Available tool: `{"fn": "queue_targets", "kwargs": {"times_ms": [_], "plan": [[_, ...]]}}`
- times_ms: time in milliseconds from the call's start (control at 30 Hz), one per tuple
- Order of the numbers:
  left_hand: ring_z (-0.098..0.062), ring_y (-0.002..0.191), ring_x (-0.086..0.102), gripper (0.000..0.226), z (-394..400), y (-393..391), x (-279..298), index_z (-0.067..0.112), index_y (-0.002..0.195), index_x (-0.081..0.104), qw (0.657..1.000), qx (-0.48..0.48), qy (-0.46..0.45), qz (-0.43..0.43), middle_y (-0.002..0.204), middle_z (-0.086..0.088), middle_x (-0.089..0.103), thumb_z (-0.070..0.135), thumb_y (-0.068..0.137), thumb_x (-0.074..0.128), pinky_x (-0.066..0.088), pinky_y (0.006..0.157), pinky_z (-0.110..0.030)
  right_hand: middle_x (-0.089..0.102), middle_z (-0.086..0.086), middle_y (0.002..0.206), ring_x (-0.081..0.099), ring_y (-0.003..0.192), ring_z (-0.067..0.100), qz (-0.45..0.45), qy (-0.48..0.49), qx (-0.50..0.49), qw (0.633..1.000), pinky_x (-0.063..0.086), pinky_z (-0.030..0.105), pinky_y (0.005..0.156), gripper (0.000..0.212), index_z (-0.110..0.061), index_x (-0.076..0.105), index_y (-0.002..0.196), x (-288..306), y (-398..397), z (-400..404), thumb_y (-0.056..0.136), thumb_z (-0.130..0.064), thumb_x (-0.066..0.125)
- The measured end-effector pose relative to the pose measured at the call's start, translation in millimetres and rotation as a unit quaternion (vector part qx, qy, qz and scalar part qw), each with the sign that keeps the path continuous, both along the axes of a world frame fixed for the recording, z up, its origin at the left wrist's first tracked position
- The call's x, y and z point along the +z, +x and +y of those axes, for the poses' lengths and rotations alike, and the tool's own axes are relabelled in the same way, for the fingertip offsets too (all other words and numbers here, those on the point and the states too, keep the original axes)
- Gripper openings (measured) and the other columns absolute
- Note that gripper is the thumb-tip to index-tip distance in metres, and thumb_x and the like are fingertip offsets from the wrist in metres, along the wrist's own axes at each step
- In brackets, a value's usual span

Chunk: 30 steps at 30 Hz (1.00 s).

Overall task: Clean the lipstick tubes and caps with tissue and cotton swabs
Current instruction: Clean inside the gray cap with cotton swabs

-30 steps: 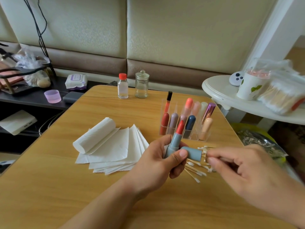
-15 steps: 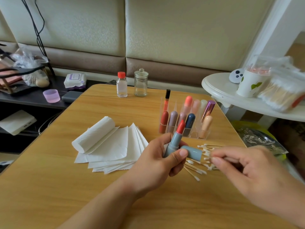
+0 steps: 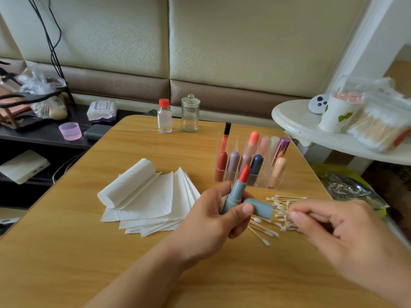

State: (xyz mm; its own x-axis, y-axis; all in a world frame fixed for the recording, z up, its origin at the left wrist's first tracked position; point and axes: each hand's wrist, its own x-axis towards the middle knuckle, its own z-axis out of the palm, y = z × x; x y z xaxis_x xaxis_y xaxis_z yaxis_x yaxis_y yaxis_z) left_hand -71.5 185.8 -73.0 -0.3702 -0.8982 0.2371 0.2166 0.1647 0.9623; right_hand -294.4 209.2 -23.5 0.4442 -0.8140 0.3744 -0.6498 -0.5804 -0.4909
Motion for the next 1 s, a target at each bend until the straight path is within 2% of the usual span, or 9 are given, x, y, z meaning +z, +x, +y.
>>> {"fn": "queue_targets", "kwargs": {"times_ms": [100,233,367,467,600,700,833,900,1000], "plan": [[-0.016,0.055,0.039,0.024,-0.5,0.4,-0.6,-0.008,0.104,0.050,1.000,0.010,0.000,-0.003,0.065,-0.011,0.043,0.013,0.094,0.055,0.034,0.054,-0.027,0.054,-0.006,0.054,0.035,0.041,-0.003,0.052,0.002,0.024,0.998,0.022,0.008,0.043,0.032,-0.026,0.069,0.076,-1.5,1.7,3.4,0.094,-0.045,0.050],[-0.017,0.057,0.039,0.022,0.5,-0.1,-0.7,-0.006,0.103,0.051,1.000,0.004,-0.005,-0.011,0.064,-0.010,0.044,0.013,0.094,0.056,0.035,0.055,-0.027,0.053,-0.007,0.050,0.039,0.038,0.005,-0.032,0.036,0.009,0.999,0.030,0.020,0.038,0.034,-0.033,0.071,0.084,0.9,-3.0,3.0,0.091,-0.056,0.048],[-0.015,0.056,0.039,0.023,-1.1,1.1,-1.0,-0.007,0.104,0.050,1.000,0.010,0.007,0.002,0.065,-0.011,0.043,0.013,0.093,0.055,0.034,0.054,-0.024,0.054,-0.006,0.054,0.038,0.040,0.000,0.031,0.034,0.035,0.998,0.023,0.012,0.042,0.048,-0.026,0.070,0.080,0.7,-0.9,5.9,0.097,-0.062,0.042],[-0.014,0.054,0.040,0.022,-0.7,1.7,-1.2,-0.007,0.103,0.051,1.000,0.001,0.004,-0.004,0.064,-0.011,0.043,0.012,0.093,0.055,0.036,0.053,-0.020,0.052,-0.007,0.051,0.037,0.039,0.001,-0.010,0.034,0.023,0.999,0.024,0.013,0.041,0.037,-0.029,0.071,0.081,1.9,-6.4,3.3,0.094,-0.054,0.048],[-0.013,0.054,0.041,0.019,-1.3,2.5,-1.6,-0.005,0.104,0.052,1.000,0.011,0.005,-0.011,0.064,-0.009,0.044,0.011,0.094,0.055,0.037,0.053,-0.019,0.056,-0.005,0.055,0.037,0.040,0.001,0.051,0.020,0.027,0.998,0.024,0.010,0.042,0.041,-0.023,0.070,0.077,0.4,-4.8,4.8,0.095,-0.051,0.046],[-0.014,0.055,0.041,0.021,-1.0,2.0,-2.4,-0.004,0.103,0.052,1.000,0.006,0.009,-0.015,0.065,-0.010,0.044,0.014,0.092,0.056,0.036,0.053,-0.021,0.054,-0.005,0.052,0.041,0.039,0.007,-0.002,0.038,0.020,0.999,0.031,0.020,0.039,0.032,-0.030,0.071,0.084,0.0,-9.3,4.3,0.092,-0.052,0.049],[-0.014,0.055,0.042,0.020,-2.4,2.8,-2.3,-0.004,0.103,0.053,1.000,0.015,0.015,-0.009,0.067,-0.013,0.043,0.013,0.092,0.055,0.037,0.053,-0.021,0.055,-0.006,0.054,0.038,0.042,0.001,0.049,0.022,0.025,0.998,0.026,0.012,0.043,0.037,-0.023,0.070,0.079,0.2,-8.9,5.5,0.094,-0.049,0.048],[-0.013,0.055,0.042,0.019,-2.0,2.6,-2.9,-0.003,0.103,0.054,1.000,0.007,0.017,-0.011,0.066,-0.010,0.044,0.013,0.092,0.055,0.037,0.053,-0.021,0.055,-0.006,0.054,0.040,0.042,0.001,0.016,0.049,0.039,0.998,0.027,0.010,0.043,0.034,-0.026,0.071,0.082,-0.9,-9.1,6.3,0.094,-0.049,0.049],[-0.013,0.055,0.042,0.017,-1.7,2.0,-2.3,-0.002,0.101,0.054,1.000,0.009,0.017,-0.010,0.069,-0.014,0.043,0.013,0.092,0.055,0.038,0.053,-0.020,0.052,-0.006,0.052,0.036,0.040,-0.001,0.010,0.009,0.000,1.000,0.024,0.009,0.042,0.033,-0.027,0.070,0.080,-2.2,-12.3,2.8,0.093,-0.049,0.049]]}}
